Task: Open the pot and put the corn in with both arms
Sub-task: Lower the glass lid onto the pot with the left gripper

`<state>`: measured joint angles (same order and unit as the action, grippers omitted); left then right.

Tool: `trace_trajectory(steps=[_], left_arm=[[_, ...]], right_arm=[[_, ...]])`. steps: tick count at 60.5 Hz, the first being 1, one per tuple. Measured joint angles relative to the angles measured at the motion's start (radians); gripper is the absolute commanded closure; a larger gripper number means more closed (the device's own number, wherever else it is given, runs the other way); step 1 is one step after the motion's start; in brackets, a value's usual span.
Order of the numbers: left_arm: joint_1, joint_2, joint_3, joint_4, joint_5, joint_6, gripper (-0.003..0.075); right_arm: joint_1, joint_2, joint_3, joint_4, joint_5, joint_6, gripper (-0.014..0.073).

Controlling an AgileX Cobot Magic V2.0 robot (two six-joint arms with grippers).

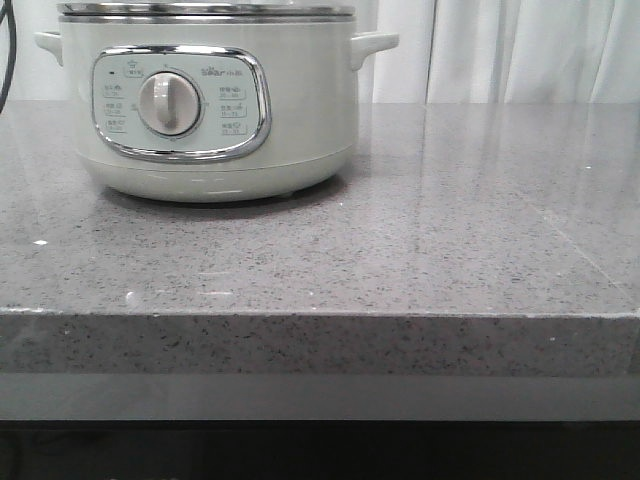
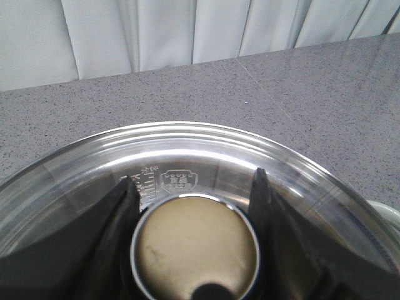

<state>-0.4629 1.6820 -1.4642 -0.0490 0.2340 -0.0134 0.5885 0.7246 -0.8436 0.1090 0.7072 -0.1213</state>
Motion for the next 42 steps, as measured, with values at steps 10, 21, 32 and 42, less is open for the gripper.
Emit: trace_trajectory(steps=[10,21,32,42], left_arm=[[0.000,-0.004,0.000,0.000,0.014,0.000,0.0488],[0.000,-0.004,-0.001,0.000,0.017,0.000,0.0358],[0.000,-0.006,-0.002,0.000,0.029,0.002,0.0175],[0.000,-0.020,-0.012,0.029,0.059,0.002,0.0175]], right_arm=[[0.000,0.000,0.000,0.000,0.000,0.000,0.0043],[0.000,0.000,0.000,0.000,0.000,0.000,0.0043],[0.000,0.000,0.000,0.000,0.000,0.000,0.0043],[0.000,0.000,0.000,0.000,0.000,0.000,0.0043]])
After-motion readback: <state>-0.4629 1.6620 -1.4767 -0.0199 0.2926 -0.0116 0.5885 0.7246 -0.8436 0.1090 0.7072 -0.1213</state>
